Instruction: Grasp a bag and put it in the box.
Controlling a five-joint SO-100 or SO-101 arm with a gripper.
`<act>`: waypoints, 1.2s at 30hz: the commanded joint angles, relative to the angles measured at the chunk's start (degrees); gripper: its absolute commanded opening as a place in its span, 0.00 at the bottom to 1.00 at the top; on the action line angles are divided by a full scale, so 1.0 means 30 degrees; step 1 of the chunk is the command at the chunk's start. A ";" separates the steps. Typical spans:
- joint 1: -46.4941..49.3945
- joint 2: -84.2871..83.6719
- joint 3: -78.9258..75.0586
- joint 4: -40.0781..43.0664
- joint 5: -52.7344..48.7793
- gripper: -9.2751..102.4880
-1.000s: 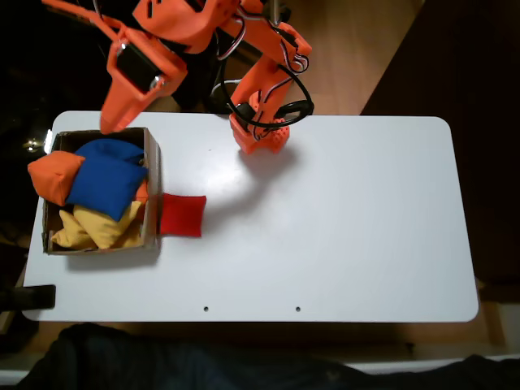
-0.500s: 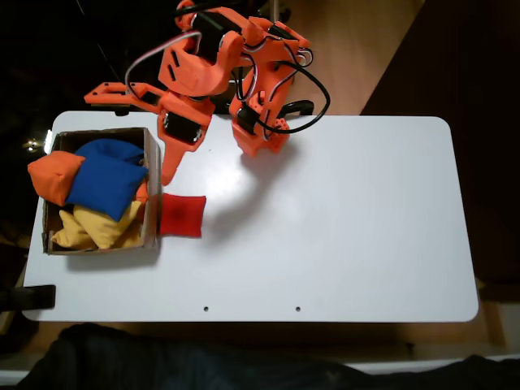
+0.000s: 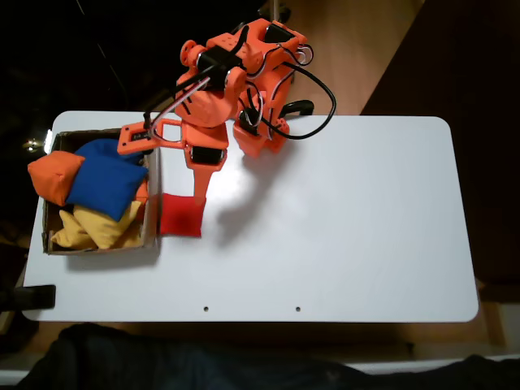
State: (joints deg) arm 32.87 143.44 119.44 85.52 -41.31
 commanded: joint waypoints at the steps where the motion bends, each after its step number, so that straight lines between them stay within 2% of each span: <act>1: -0.0146 0.0527 0.1113 -0.0645 -0.0498 0.42; 12: 0.0674 0.0703 0.4248 -0.2607 -0.0850 0.54; 28: 0.2695 0.0000 0.7148 -0.4248 -0.2197 0.62; 36: 0.2930 -0.1230 0.7910 -0.4395 -0.2578 0.62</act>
State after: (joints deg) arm 41.40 140.45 143.00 73.04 -48.69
